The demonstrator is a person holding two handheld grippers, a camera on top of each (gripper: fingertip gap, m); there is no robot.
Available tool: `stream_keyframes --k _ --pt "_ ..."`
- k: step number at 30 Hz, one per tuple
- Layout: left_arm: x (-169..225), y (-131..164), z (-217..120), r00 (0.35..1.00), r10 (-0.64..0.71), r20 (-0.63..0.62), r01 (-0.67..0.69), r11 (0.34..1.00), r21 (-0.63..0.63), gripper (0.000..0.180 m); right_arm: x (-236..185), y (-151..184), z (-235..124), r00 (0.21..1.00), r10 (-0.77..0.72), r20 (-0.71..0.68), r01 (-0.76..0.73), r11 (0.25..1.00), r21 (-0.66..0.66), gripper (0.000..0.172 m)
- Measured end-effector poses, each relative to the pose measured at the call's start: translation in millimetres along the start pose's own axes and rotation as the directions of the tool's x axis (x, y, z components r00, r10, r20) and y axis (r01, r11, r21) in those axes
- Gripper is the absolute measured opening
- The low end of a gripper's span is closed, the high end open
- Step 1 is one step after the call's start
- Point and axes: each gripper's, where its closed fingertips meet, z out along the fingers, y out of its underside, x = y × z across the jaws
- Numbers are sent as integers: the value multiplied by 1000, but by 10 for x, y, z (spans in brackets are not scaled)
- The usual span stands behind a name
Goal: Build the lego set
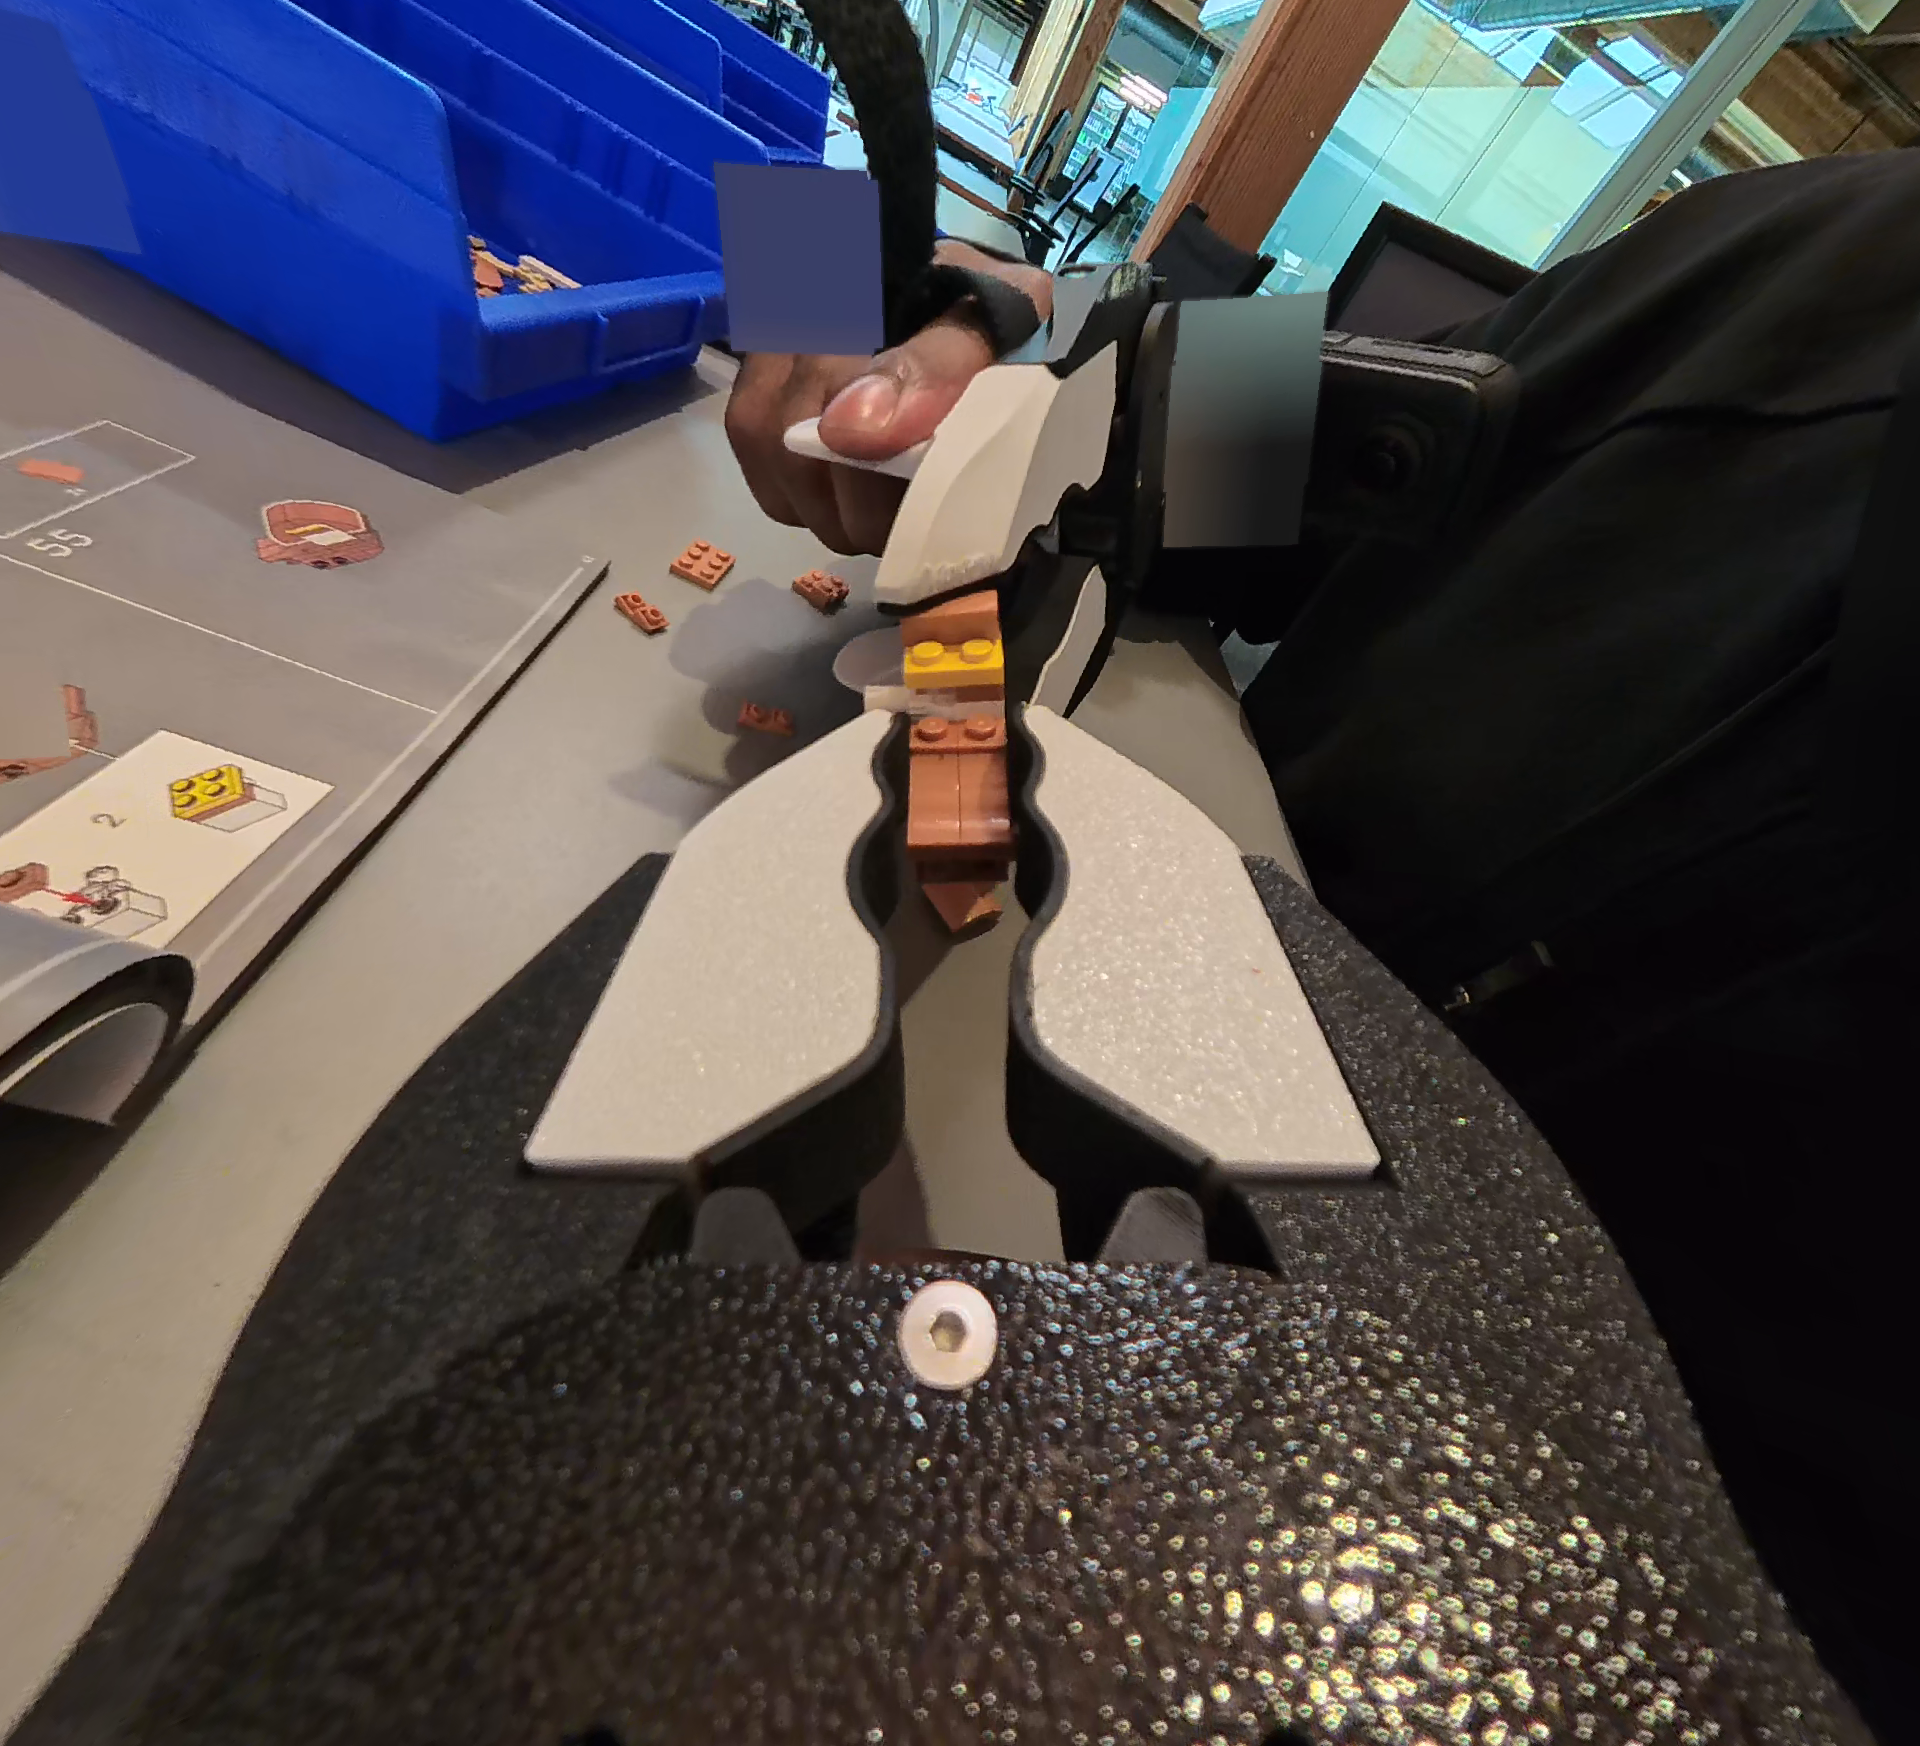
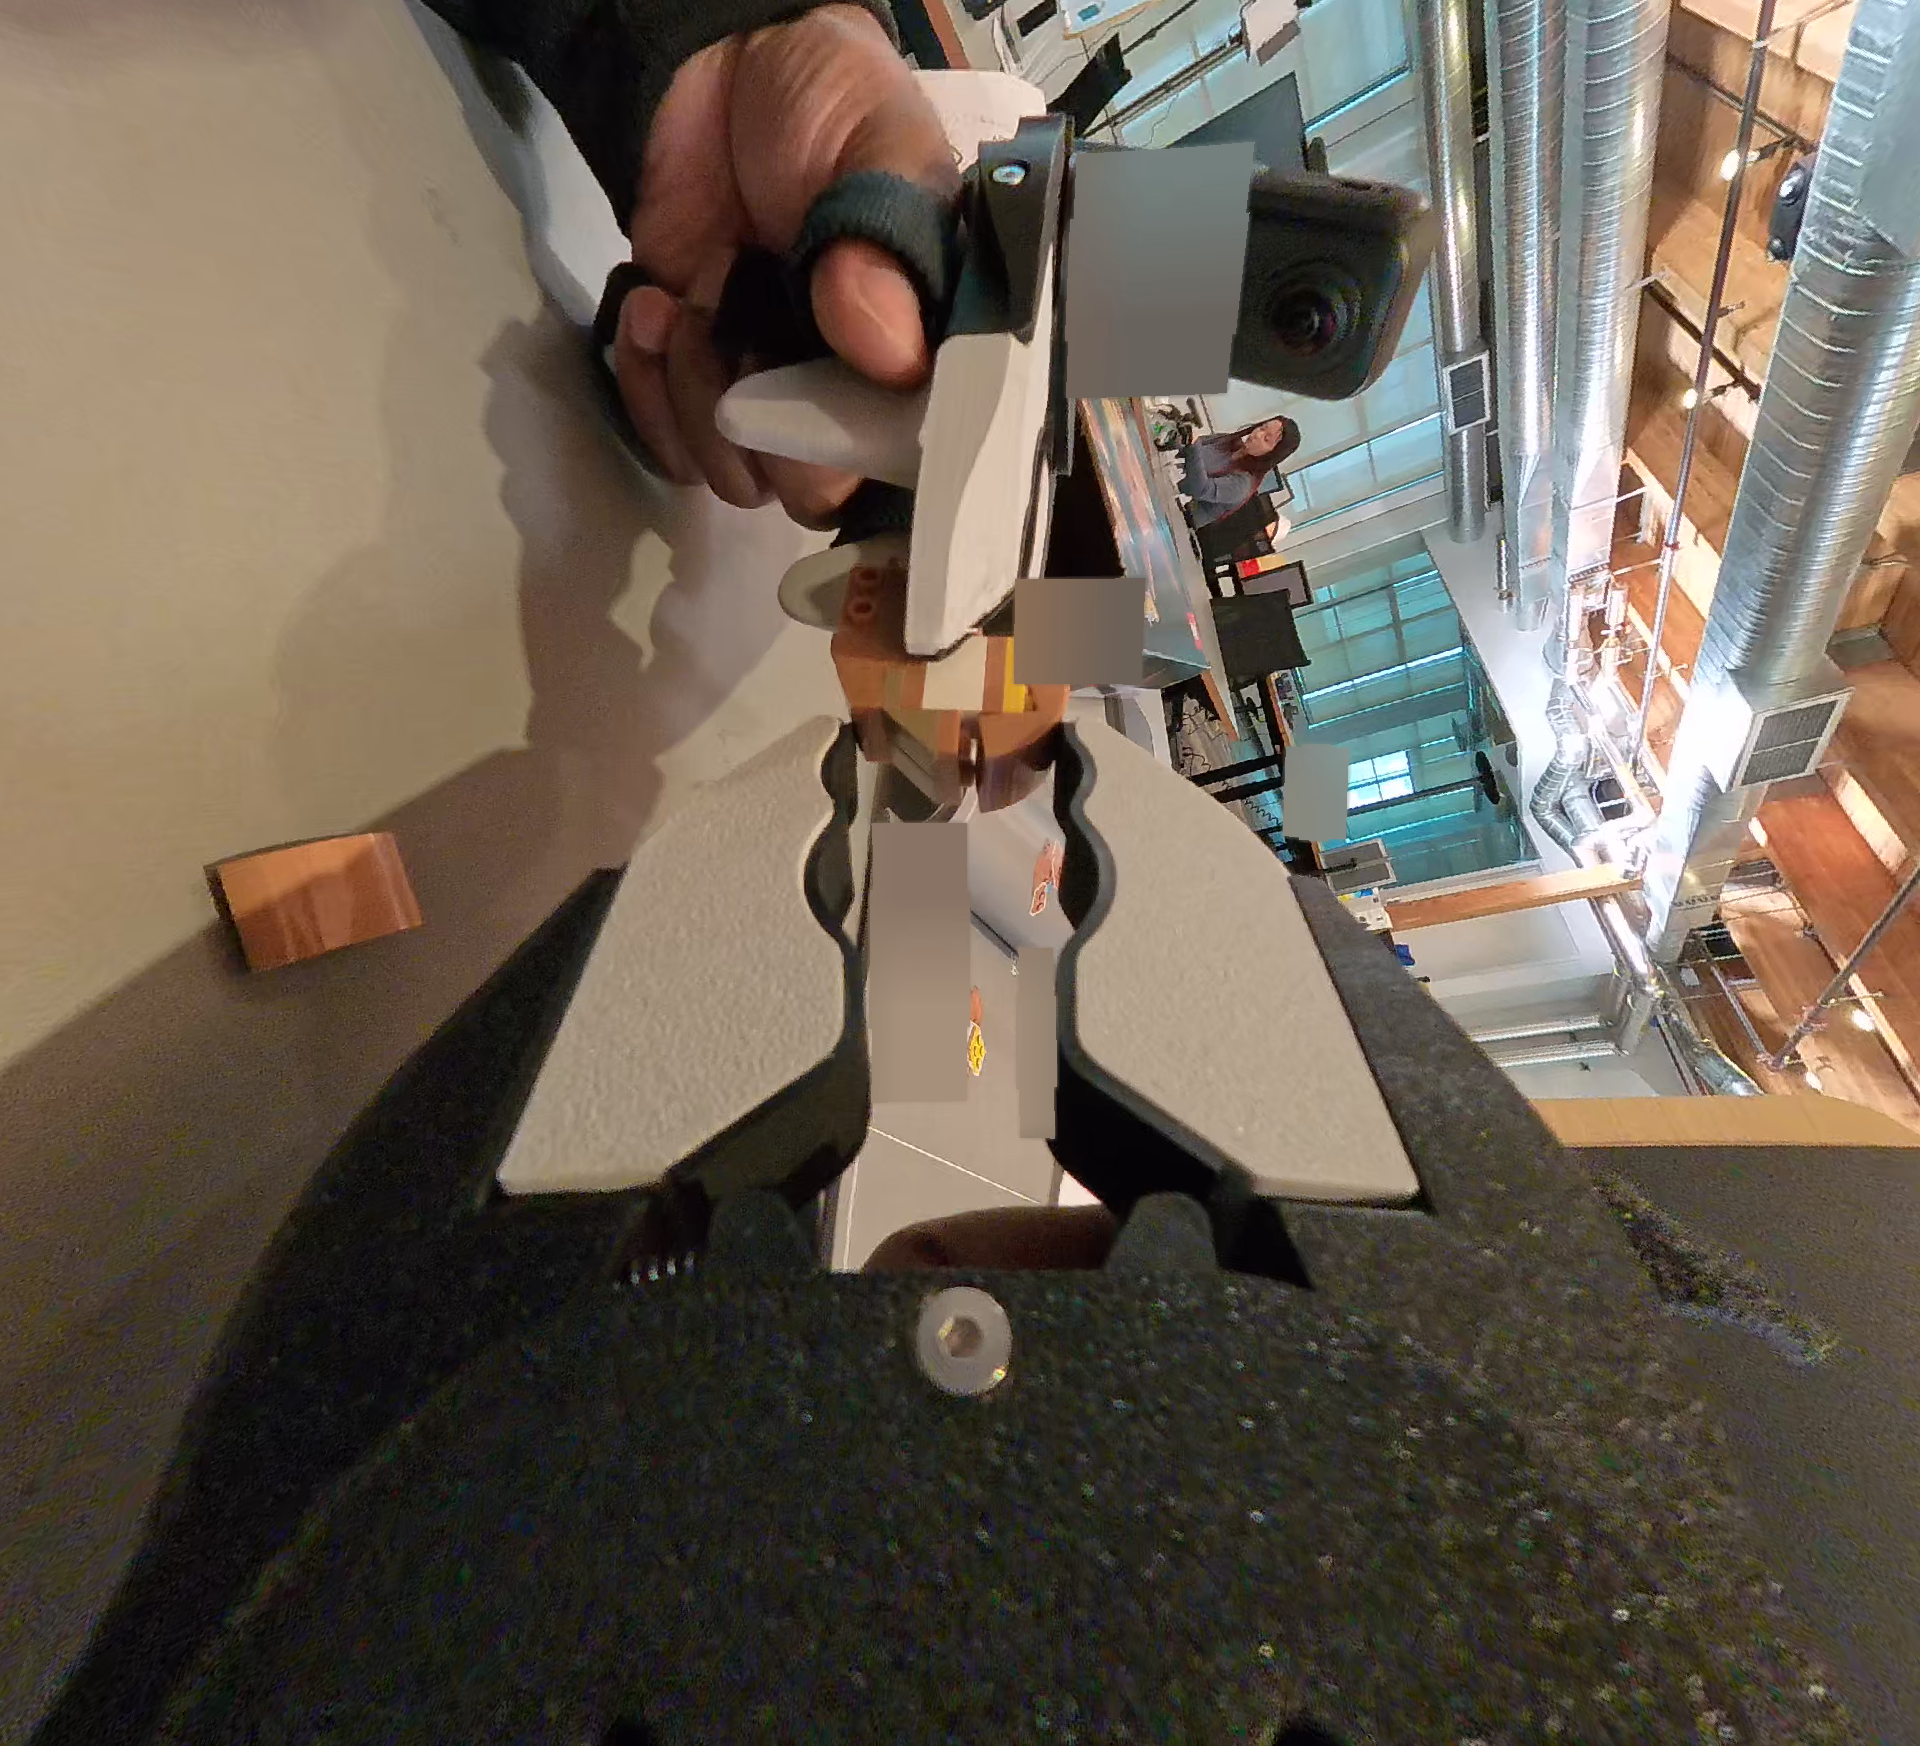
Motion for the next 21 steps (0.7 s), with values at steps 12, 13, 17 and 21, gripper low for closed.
stream_keyframes --k 12,13,17,21 --pt "18 9 11 1000 18 4 -18 1000 -9 20 -18 -1 -18 997 29 68 -29 1000 -7 36" --pt "24 18 13 1000 18 3 -18 1000 -16 23 -34 3 -22 996 28 84 -27 1000 -9 36" --pt "39 45 38 1000 3 -1 -3 1000 -31 32 -115 2 -36 989 17 147 -15 1000 -8 36" --pt "35 76 56 1000 -2 9 2 999 -48 30 -139 1 -42 986 -1 169 3 1000 -13 36"
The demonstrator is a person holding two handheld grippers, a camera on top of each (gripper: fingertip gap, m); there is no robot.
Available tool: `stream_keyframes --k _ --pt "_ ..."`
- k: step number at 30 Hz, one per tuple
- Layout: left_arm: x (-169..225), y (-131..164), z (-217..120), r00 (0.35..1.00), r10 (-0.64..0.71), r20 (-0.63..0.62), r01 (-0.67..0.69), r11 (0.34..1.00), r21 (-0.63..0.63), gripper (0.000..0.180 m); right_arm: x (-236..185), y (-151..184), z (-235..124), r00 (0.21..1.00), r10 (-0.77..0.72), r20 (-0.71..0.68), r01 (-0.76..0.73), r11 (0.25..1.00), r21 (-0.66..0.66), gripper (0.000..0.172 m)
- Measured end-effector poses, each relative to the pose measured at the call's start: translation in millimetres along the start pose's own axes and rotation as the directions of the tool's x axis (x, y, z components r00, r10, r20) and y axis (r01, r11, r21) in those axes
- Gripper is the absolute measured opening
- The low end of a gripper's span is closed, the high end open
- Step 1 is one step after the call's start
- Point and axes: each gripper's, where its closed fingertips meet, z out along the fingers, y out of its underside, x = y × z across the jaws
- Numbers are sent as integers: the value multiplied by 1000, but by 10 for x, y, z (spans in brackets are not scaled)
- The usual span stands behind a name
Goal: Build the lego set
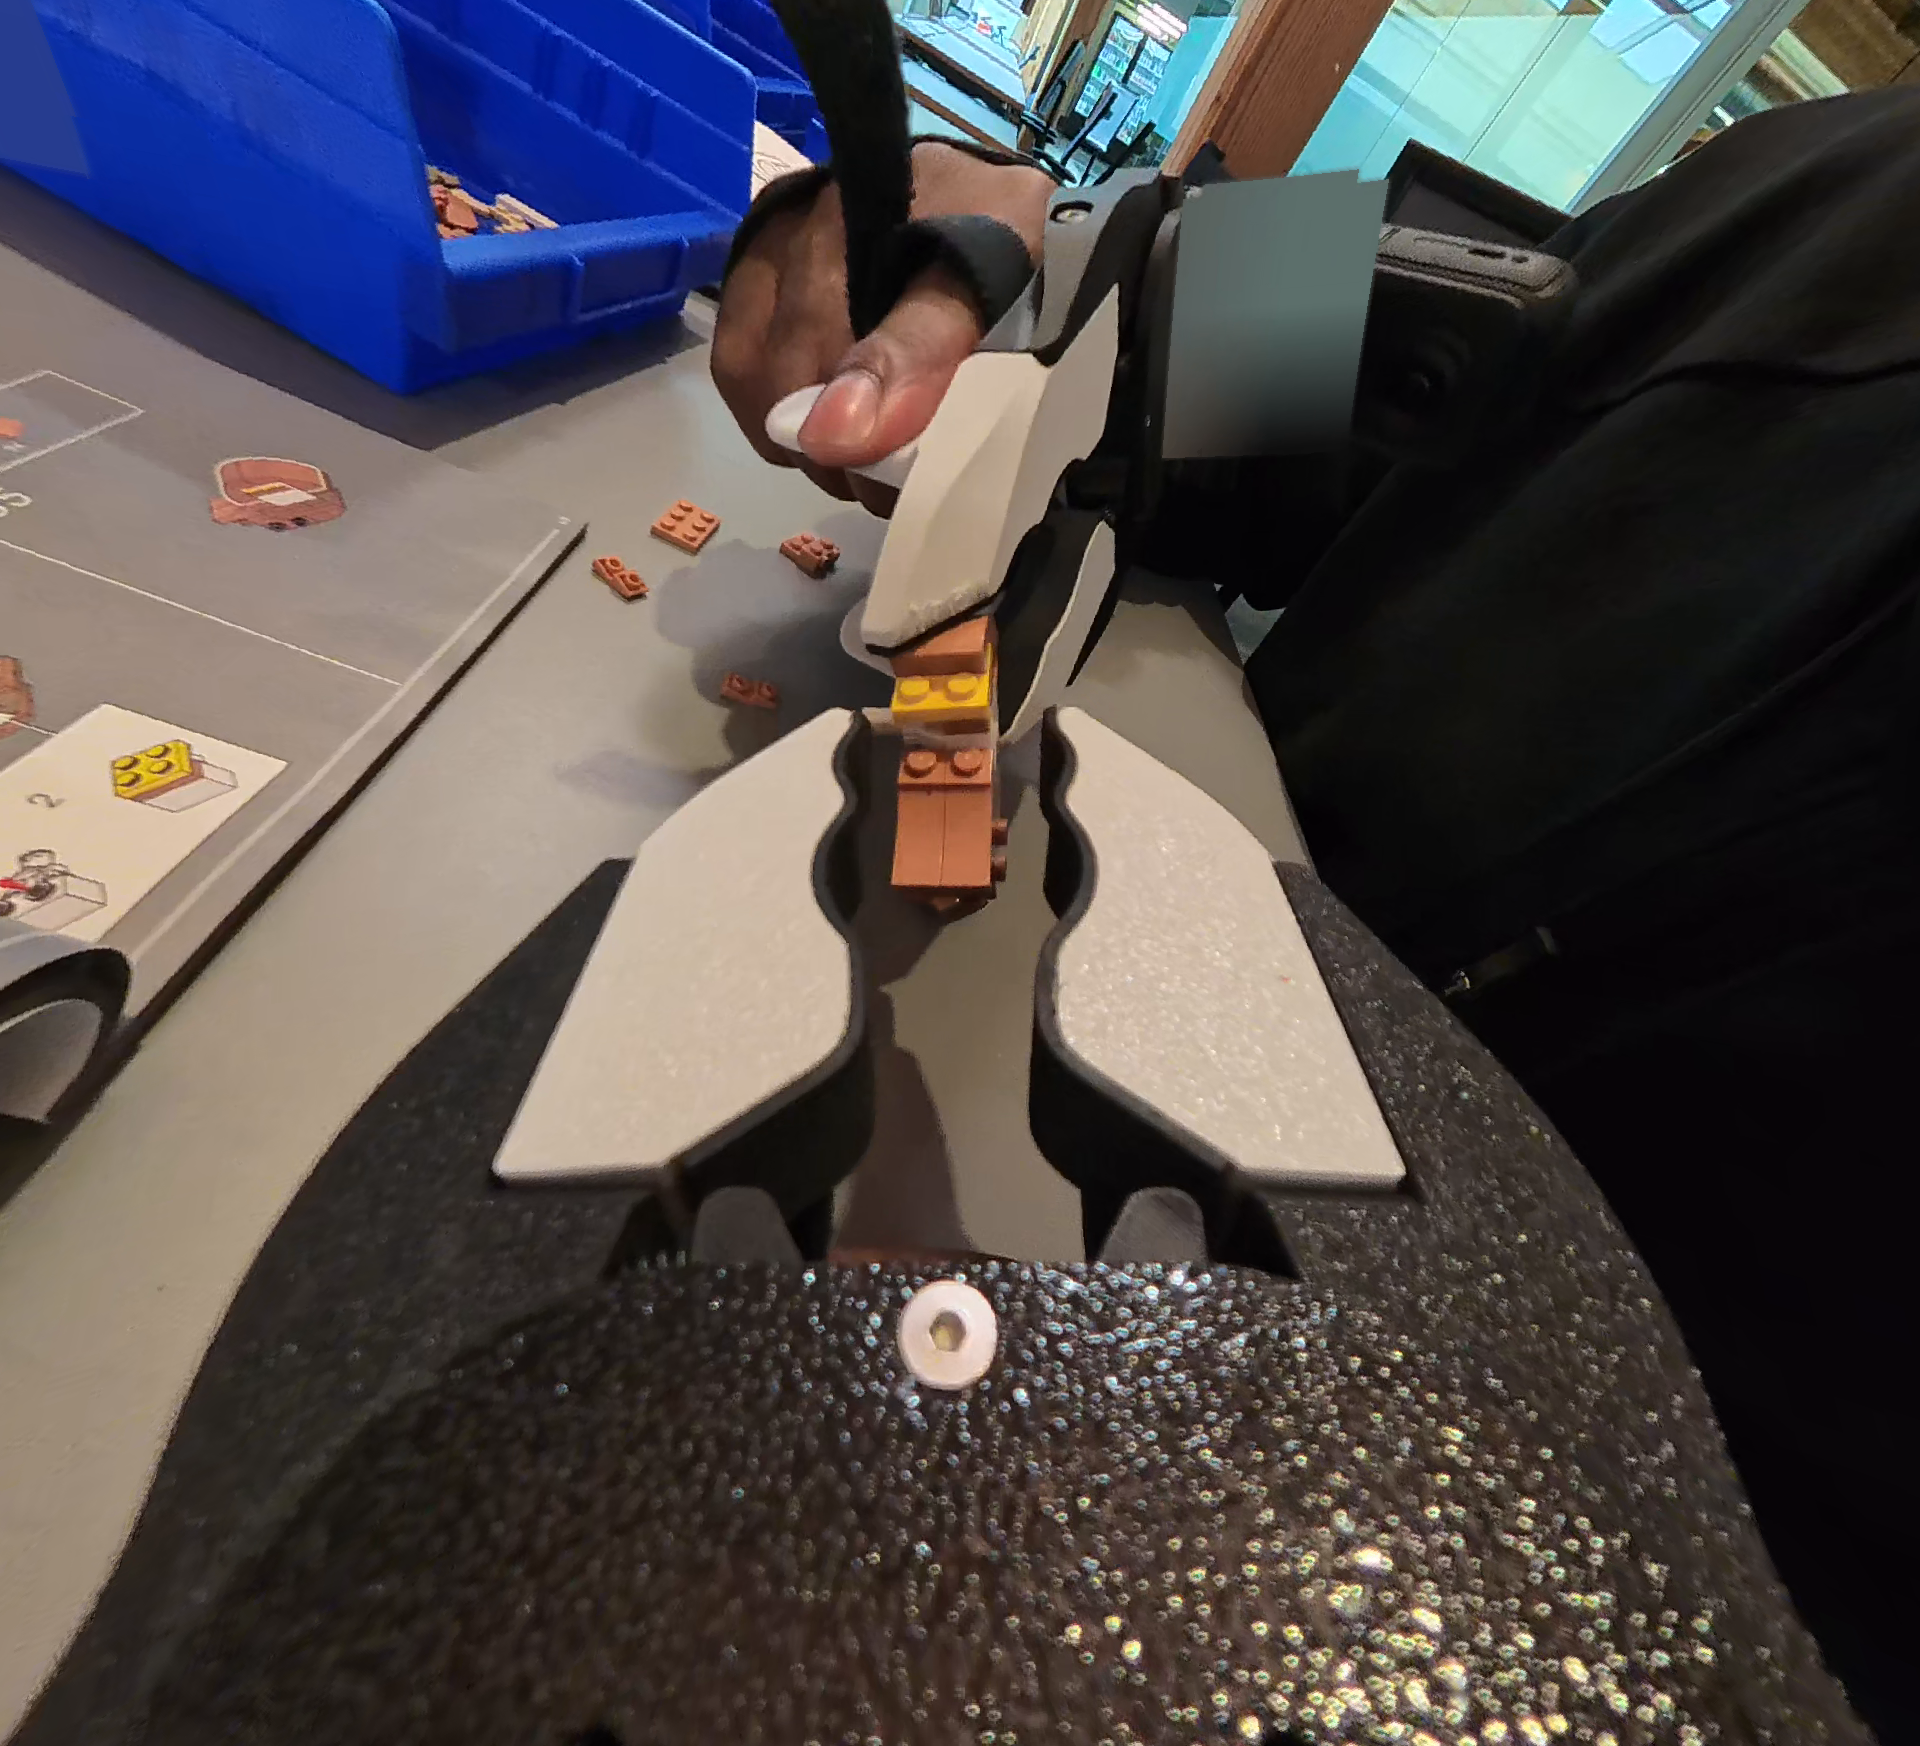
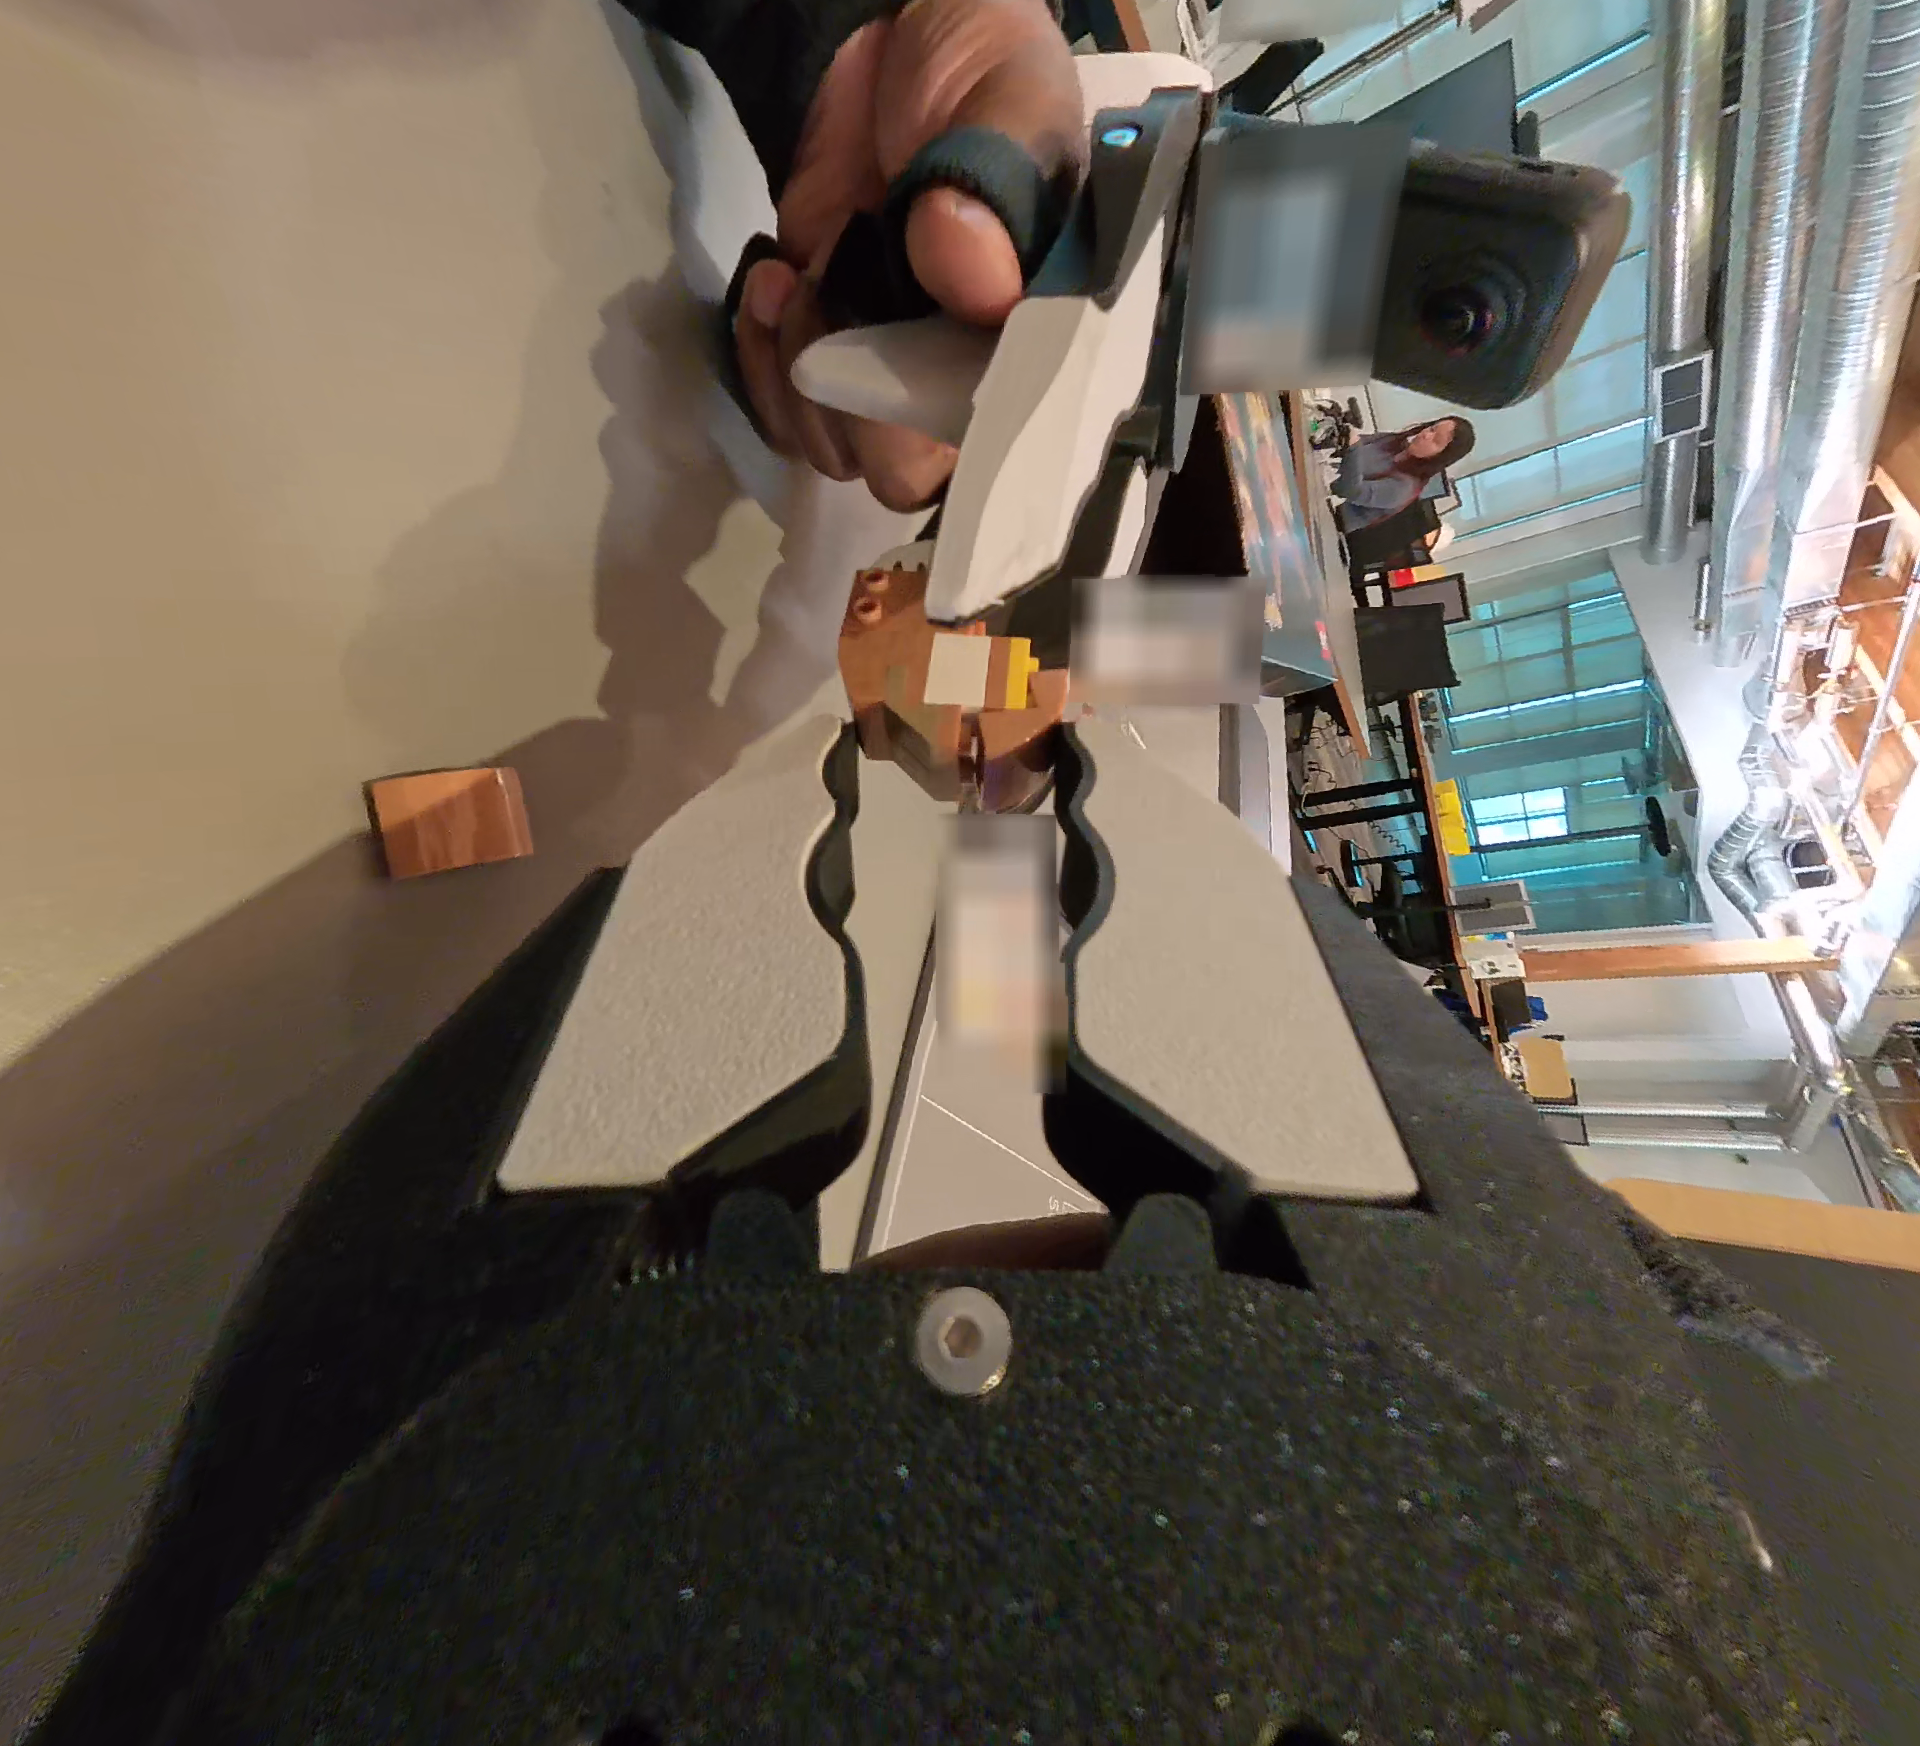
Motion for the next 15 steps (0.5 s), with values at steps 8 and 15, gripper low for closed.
stream_keyframes --k 8,15 --pt "-47 -16 -30 999 9 51 -9 1000 -15 43 34 -17 -24 1000 6 5 -6 1000 15 36" --pt "17 80 67 1000 -30 1 30 998 -52 28 63 -39 -18 1000 10 -7 -10 1000 15 36"
